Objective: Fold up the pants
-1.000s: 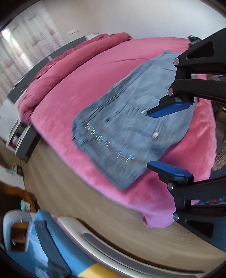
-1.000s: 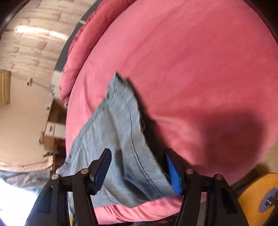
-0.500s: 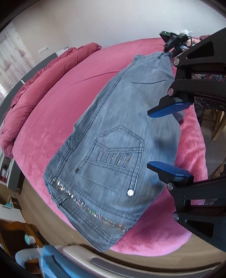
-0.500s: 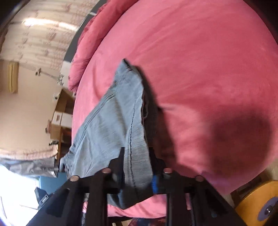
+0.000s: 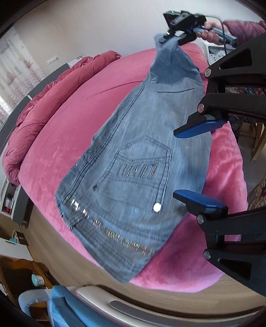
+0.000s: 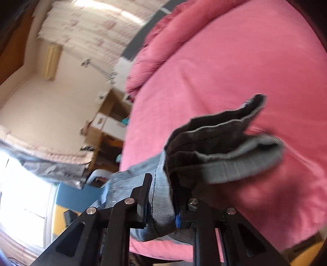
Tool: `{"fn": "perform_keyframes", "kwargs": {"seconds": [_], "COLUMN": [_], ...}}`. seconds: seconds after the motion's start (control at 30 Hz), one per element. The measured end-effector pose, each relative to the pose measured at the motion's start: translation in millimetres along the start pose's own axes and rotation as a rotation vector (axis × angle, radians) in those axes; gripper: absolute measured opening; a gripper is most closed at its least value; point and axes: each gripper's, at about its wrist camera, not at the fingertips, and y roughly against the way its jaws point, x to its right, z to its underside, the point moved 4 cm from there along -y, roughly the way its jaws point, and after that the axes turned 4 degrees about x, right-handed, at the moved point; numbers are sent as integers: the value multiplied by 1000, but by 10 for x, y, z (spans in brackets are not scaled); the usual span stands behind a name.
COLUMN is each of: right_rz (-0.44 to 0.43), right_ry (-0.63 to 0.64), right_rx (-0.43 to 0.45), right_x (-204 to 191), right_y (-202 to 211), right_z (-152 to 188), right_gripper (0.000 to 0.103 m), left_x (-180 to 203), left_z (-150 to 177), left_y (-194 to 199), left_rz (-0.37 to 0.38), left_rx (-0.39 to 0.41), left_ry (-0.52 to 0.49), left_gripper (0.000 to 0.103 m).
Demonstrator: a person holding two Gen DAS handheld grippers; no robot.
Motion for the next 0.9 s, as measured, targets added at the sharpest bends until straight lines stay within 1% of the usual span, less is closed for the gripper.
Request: {"fn": "perform_keyframes", "kwargs": {"seconds": [0.1,0.2,0.27,0.33,0.37,0.43,0.47,0.53,0.63,0.67,0.7,0.73,0.77,0.83,0.87,0.9], "right_rz": [-66,-125,-165,-184,-208,-222,-232,-249,-270,-272,-263,-256,-238,-188,-174,-167], "right_ry": [37,64,96,127,147,182,201,213,252,261,294,316,351,394,395,375], "right_rx": [-32,-83,-131,-173,-210,-260,-299,-346,-441,-464,-512,-534,-576,-621,-631,-640], "right_x": [-374,-735,-1008,-1227,-1400,-1605,-1737,-1894,-2161,-2213,-2301,-2341,-2394,-2382,-2389,-2361], "right_y": [-225,-547,-805,-1040,-1234,-1500,-1704,-1948,-2371,-2460,-2623,-2694,-2839,-3019,-3095,-3166], "right_z": [-12,23,118,212,295,420,526,666,977,1044,1190,1265,1412,1596,1635,1681], "right_gripper": [18,15,15,15,15,14,14,14,14,14,14,14,14,21,32,38], "left_x": [-118,-231,-324,-410,-472,-568,-603,-673,-779,-816,-846,-872,-893,-910,-905,-903], "left_z": [-42,-86,-113,-138,-147,-148,-143,-132,-116,-115,-117,-126,-132,-143,-148,-153], "left_y": [70,140,182,213,231,252,259,275,300,307,312,324,327,327,328,328], "left_rz": [8,13,21,19,24,29,29,29,30,30,30,29,30,35,38,41], "left_rx": [12,32,40,49,53,59,60,63,65,66,67,68,70,71,71,71], "left_ry": [15,26,43,58,72,97,103,115,140,148,153,159,166,170,167,163], "left_gripper": [54,54,56,57,57,57,57,57,57,57,57,57,57,57,57,57]}}
